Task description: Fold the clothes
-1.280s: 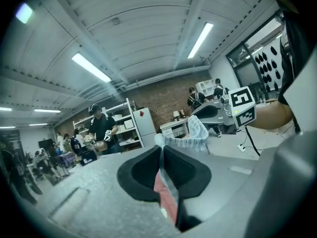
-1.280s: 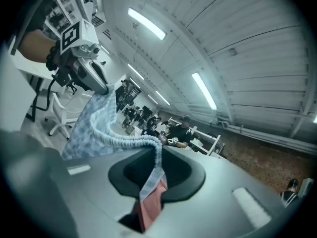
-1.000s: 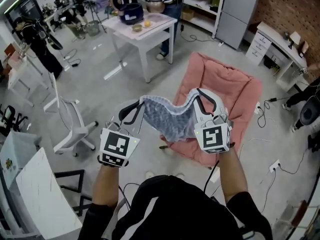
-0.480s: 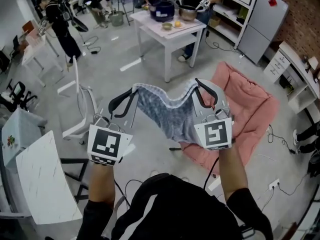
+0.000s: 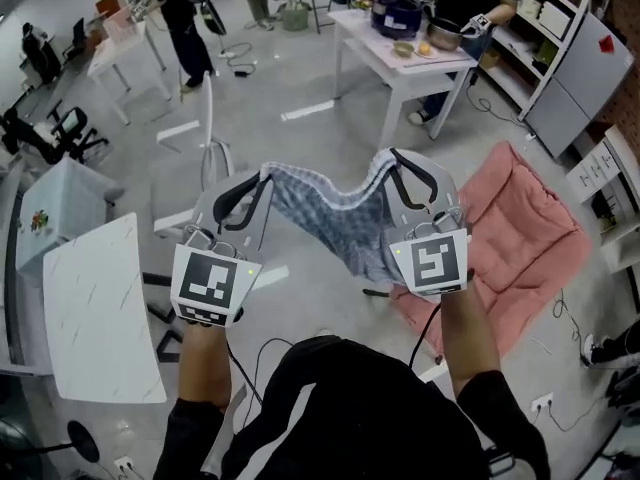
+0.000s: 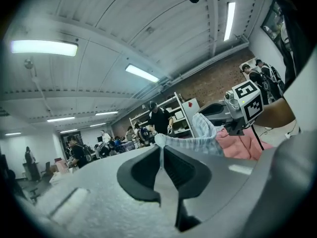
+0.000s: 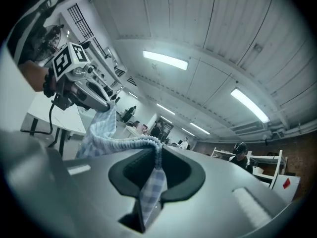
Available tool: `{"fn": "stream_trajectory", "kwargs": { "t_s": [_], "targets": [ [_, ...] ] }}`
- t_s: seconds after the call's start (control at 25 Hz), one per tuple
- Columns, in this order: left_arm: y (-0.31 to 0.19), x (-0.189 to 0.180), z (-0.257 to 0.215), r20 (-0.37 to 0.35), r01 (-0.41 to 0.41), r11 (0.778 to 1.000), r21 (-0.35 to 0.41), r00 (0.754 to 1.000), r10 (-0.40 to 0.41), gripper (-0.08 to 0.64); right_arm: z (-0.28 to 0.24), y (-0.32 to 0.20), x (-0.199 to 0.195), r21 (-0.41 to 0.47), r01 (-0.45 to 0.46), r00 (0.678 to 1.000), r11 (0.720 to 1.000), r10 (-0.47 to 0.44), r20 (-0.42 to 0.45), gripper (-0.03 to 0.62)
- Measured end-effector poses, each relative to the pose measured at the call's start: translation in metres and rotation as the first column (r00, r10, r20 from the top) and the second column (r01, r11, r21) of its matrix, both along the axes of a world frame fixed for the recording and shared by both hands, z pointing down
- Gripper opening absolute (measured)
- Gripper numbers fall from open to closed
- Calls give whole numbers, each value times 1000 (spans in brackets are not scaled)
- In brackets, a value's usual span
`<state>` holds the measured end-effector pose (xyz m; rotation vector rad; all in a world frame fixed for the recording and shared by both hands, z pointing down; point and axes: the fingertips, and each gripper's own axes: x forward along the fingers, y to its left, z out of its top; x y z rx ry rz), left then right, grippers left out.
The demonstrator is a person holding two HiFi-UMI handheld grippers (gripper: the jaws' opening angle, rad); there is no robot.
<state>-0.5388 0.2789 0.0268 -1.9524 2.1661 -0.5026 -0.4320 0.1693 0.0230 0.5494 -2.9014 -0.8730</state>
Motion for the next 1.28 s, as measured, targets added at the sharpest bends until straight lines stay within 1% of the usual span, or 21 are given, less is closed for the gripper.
{"fn": "stream_trajectory", "kwargs": {
  "t_s": [0.08, 0.16, 0.24, 0.32, 0.44, 0.56, 0.68, 0.8, 1.04, 1.16, 1.28],
  "targets": [
    [21, -18, 7, -21, 50, 999, 2, 999, -50, 29, 5, 16, -19, 2, 42, 999, 999, -42, -10, 48],
    [40, -36, 13, -49, 99, 995, 3, 994, -98, 29, 8, 29, -38, 24, 84, 996, 996, -84, -29, 48],
    [54, -52, 20, -92, 143, 990, -3, 985, -143, 29, 14, 37, -55, 43, 122, 991, 992, -120, -58, 48],
    [66, -63, 26, -118, 186, 982, -13, 975, -186, 29, 19, 44, -69, 37, 162, 984, 986, -158, -78, 48],
    [85, -73, 26, -107, 250, 968, -21, 962, -251, 29, 22, 59, -86, 21, 226, 971, 974, -223, -85, 48],
    [105, -79, 18, -88, 316, 949, -12, 945, -316, 29, 21, 75, -100, 20, 289, 955, 957, -286, -81, 48],
    [120, -81, 10, -70, 365, 931, 1, 929, -364, 29, 20, 84, -105, 26, 326, 943, 945, -323, -84, 48],
    [125, -82, 6, -44, 400, 916, 7, 916, -399, 28, 23, 83, -109, 18, 343, 936, 939, -340, -89, 49],
    [122, -79, 16, -42, 410, 912, -19, 911, -411, 28, 48, 72, -107, -7, 349, 929, 937, -347, -127, 48],
    [119, -79, 25, -53, 411, 911, -37, 909, -413, 28, 61, 56, -101, -15, 327, 934, 945, -325, -147, 49],
    [107, -75, 31, -56, 400, 915, -50, 914, -403, 29, 71, 35, -93, -26, 287, 943, 958, -287, -171, 49]
  ]
}}
